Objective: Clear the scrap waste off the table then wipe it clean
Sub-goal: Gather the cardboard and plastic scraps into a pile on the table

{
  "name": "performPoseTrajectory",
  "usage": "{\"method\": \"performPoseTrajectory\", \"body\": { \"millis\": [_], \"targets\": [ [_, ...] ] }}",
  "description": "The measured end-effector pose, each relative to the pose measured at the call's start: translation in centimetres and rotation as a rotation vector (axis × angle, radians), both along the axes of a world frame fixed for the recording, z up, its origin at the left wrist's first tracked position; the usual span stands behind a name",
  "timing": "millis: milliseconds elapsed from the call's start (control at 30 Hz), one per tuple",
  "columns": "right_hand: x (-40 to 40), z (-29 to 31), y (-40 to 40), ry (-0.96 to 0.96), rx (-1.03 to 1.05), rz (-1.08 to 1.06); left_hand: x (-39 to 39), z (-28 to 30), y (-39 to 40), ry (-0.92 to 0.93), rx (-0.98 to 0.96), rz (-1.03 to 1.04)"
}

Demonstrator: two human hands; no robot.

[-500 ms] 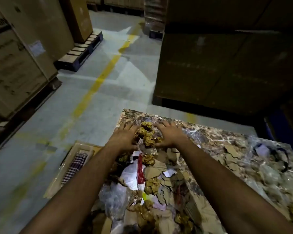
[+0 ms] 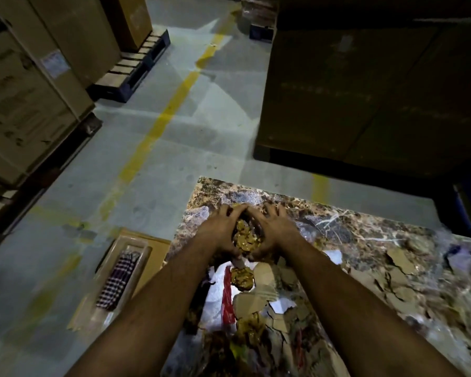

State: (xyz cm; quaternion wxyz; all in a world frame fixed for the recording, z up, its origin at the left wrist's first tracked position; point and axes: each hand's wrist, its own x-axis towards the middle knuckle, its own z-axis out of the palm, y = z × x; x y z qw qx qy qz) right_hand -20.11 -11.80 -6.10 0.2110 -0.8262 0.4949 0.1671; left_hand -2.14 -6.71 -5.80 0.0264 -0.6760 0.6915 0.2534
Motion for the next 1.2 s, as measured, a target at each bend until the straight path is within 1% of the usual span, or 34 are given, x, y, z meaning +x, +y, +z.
{"method": "performPoseTrajectory", "body": {
  "millis": [67,133,233,367,433,600,767,867,967,1067,1200],
  "targets": [
    [0.2,-0.6,0.3,-0.064,-0.043,-0.026,-0.1,-0.7,0.1,0.107,-0.034,0.061],
    [0.3,-1.2,0.8,-0.172,-0.086,-0.064,-0.3,-1.4,0.1,0.198,-0.044,0.115],
    [0.5,-2.0,1.1,-0.352,-0.063,-0.142,-0.7,-2.1,0.2,0.252,-0.056,0.174],
    [0.2,-1.8,1.4,-0.505,-0.082,-0.220,-1.3,-1.3,0.5,0.326,-0.105,0.245],
    [-0.5,-1.0,1.7,-0.573,-0.111,-0.224,-1.5,-0.5,1.0,0.371,-0.158,0.265],
    [-3.7,2.8,4.0,-0.763,-0.232,-0.217,-3.0,2.4,2.7,0.472,-0.312,0.189],
    [-9.0,5.6,8.2,-0.854,-0.341,-0.312,-7.5,5.4,5.1,0.576,-0.386,0.085],
    [-13.1,6.4,11.3,-0.893,-0.360,-0.399,-11.5,6.5,6.7,0.596,-0.415,-0.026],
    [-16.9,6.3,14.4,-0.896,-0.386,-0.435,-15.8,6.3,8.7,0.566,-0.350,-0.079],
    [-20.6,4.7,16.9,-0.775,-0.386,-0.459,-19.8,4.6,10.8,0.538,-0.256,-0.111],
    [-25.7,2.0,19.1,-0.533,-0.246,-0.493,-24.3,2.8,13.3,0.457,-0.126,-0.145]
  ]
}}
